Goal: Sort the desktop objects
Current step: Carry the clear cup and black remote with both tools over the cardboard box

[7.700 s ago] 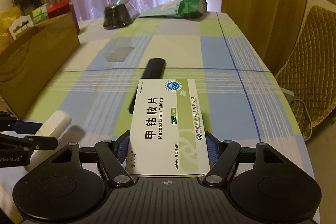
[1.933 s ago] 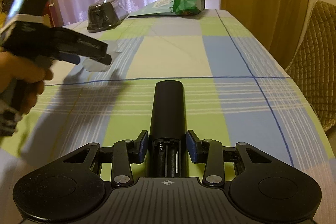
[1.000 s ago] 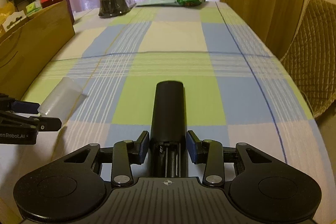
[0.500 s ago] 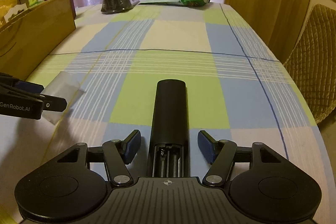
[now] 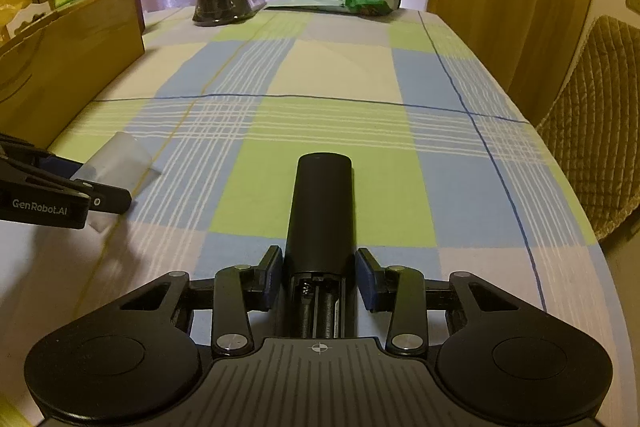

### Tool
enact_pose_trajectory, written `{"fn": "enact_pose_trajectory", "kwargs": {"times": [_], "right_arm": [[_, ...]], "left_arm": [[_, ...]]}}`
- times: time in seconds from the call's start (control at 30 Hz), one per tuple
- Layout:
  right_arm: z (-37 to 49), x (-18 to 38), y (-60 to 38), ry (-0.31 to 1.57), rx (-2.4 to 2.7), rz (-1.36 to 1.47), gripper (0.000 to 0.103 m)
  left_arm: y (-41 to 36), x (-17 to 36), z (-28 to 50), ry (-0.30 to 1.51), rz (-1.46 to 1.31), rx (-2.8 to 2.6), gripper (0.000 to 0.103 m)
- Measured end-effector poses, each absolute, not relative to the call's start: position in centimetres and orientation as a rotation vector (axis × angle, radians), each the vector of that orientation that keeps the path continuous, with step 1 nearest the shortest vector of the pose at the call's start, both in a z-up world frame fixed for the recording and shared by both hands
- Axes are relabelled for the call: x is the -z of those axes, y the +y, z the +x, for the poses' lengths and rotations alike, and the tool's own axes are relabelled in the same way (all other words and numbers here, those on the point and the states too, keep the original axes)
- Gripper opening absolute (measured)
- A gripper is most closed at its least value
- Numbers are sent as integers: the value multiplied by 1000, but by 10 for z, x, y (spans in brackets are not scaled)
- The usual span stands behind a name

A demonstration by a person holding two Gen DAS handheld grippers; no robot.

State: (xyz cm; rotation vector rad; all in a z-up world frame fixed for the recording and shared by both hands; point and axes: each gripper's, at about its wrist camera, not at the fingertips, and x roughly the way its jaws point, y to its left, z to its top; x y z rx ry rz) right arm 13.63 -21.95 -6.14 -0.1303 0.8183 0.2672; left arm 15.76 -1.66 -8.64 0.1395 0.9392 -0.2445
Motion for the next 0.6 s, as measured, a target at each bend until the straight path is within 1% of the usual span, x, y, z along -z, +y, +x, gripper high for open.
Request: {"fn": "enact_pose_trajectory", "kwargs": {"times": [0.6], "right_arm": [[121, 32, -205, 785, -315, -145, 37]], "left_arm": [[0, 60, 126, 911, 116, 254, 46]]}}
